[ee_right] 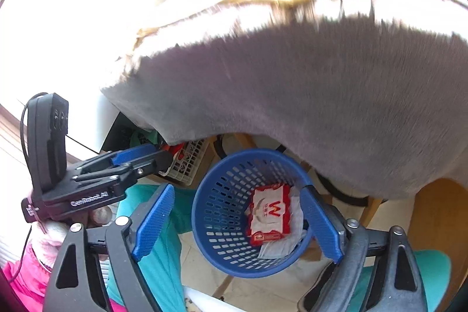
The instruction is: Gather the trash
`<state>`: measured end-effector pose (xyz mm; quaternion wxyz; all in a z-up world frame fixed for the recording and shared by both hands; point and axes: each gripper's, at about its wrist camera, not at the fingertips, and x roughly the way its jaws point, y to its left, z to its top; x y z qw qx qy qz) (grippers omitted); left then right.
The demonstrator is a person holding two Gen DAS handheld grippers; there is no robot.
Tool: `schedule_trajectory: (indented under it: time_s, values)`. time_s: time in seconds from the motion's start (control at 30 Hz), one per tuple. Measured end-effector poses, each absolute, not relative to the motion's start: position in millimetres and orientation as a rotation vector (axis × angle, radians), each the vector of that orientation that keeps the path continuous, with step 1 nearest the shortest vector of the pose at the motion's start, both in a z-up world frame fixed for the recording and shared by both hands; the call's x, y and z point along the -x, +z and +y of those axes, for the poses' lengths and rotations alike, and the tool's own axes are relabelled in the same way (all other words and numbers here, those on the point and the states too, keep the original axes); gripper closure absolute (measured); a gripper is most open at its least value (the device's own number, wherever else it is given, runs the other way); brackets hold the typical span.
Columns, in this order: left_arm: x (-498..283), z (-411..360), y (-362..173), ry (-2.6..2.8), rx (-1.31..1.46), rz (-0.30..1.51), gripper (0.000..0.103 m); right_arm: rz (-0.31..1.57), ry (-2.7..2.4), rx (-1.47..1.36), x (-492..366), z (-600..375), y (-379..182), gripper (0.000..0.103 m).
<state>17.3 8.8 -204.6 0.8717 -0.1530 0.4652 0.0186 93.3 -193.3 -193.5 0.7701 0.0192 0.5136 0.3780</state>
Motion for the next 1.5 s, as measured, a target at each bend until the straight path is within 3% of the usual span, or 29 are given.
schedule_trajectory:
  time_s: [0.07, 0.23, 0.37, 0.9, 1.1, 1.23, 1.5]
  values:
    - [-16.3, 8.0, -192.8, 0.036, 0.319, 0.953, 0.036, 1.085, 0.825, -0.037, -92.1, -195.5, -183.7, 0.004]
    - [-12.1, 8.4, -162.5, 0.039, 0.325, 0.896, 0.036, 1.03, 0.825, -0.055, -92.1, -203.4, -159.4, 0.003]
    - [-7.6, 11.9, -134.8, 0.049, 0.341, 0.822, 0.022, 0.982, 0.824, -0.103, -94.9, -212.8, -136.0, 0.003]
    - [4.7, -7.9, -29.6, -0.007, 0.262, 0.587, 0.021, 0.775, 0.84, -0.224, -96.0, -233.3, -47.4, 0.0]
    - [8.0, -15.8, -13.0, -0.016, 0.251, 0.562, 0.02, 0.725, 0.838, -0.222, -94.0, -233.4, -33.6, 0.0]
    - [11.2, -16.0, -10.0, 0.001, 0.249, 0.556, 0.011, 0.724, 0.833, -0.237, -96.6, -236.7, -31.9, 0.0]
    - [12.7, -14.2, -7.4, 0.005, 0.253, 0.547, 0.011, 0.708, 0.838, -0.246, -95.7, -239.0, -26.7, 0.0]
